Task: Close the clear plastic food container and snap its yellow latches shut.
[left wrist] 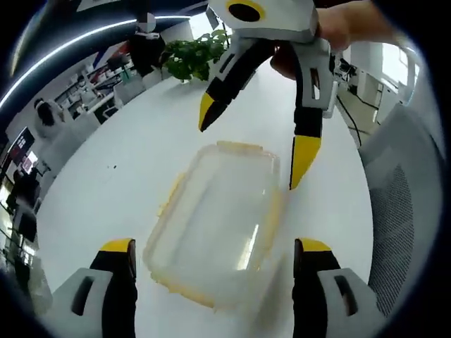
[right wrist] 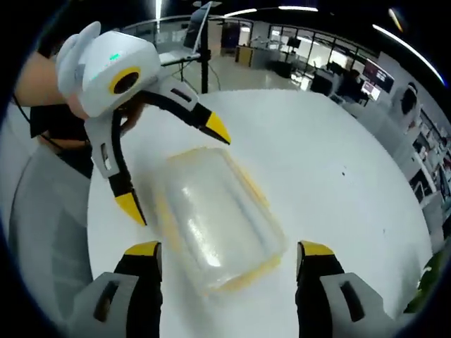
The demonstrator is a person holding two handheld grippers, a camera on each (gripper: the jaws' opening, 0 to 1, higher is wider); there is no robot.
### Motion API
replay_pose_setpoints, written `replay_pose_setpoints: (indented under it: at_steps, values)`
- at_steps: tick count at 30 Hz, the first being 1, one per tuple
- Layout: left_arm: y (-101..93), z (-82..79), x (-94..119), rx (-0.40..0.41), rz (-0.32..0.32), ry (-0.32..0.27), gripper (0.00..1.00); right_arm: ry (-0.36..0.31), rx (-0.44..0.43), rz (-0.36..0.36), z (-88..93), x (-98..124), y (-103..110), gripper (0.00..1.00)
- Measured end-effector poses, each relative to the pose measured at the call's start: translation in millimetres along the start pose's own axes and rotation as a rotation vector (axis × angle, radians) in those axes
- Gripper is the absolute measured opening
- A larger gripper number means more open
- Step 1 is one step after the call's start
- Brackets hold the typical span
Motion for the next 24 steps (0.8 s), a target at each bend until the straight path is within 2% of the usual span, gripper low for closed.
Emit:
replay_pose_setpoints:
  at_steps: [4, 7, 24]
  values:
    - [-2.4, 3.0, 6, 0.042, -0.010, -0.037, 0.94, -0.015, -0.030, 0.018, 5.8, 3, 5, 0.78]
    - [-3.8, 7.3, 8, 0.044, -0.027, -0.038, 0.93, -0.045, -0.074, 0.015, 7.4, 6, 7, 0.78]
    - [-10.8, 16.6, 25, 0.098, -0.059, -0.084, 0.93, -0.112, -0.138, 0.061, 20.8, 19, 17, 0.76]
Point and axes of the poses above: the point that each gripper's makers call its tool centre point, and the gripper's own axes: x roughly backward along the fingers, y roughly to its left, z roughly out of its underside, the point moved 4 cm from there along x, roughly backward along the fingers, and after that the axes turned 12 degrees about y, right-handed, at the moved point
